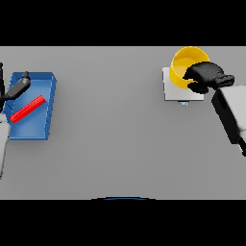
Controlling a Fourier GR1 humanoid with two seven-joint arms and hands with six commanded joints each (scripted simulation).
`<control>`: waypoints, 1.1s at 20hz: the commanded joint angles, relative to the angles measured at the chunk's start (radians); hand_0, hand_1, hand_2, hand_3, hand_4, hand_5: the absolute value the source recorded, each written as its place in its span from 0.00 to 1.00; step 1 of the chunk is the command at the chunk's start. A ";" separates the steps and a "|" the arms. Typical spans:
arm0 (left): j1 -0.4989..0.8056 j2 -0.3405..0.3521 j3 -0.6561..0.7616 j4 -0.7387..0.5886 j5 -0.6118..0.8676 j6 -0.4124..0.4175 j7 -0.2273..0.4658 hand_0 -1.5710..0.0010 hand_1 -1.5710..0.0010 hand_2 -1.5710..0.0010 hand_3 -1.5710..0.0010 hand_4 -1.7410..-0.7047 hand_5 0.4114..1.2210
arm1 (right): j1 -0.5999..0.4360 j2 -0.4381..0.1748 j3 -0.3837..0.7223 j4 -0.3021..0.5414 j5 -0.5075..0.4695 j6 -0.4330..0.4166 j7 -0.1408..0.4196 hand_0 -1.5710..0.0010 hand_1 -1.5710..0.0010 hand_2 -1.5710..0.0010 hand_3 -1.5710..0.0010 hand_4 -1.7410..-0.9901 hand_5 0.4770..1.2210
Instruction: Pick up the red beaker and tilt it to pour out 1 green nut into yellow bowl. Pick up the yellow bowl and place it on the metallic measuring scale.
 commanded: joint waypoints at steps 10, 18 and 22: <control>-0.024 -0.004 -0.010 0.031 -0.016 0.007 0.003 1.00 1.00 1.00 1.00 0.98 0.32 | -0.008 0.031 -0.012 0.060 -0.022 -0.018 -0.032 0.08 0.15 0.18 0.37 0.07 1.00; -0.025 0.001 -0.007 0.027 -0.013 0.002 0.003 1.00 1.00 1.00 1.00 0.98 0.31 | -0.030 0.020 0.029 0.089 0.020 -0.004 -0.080 0.83 0.85 0.81 0.70 0.25 0.56; -0.031 -0.015 -0.008 0.054 -0.016 0.021 -0.010 1.00 1.00 1.00 1.00 0.98 0.31 | -0.017 0.020 0.026 0.089 0.016 -0.019 -0.098 0.93 0.94 0.92 0.79 0.27 0.46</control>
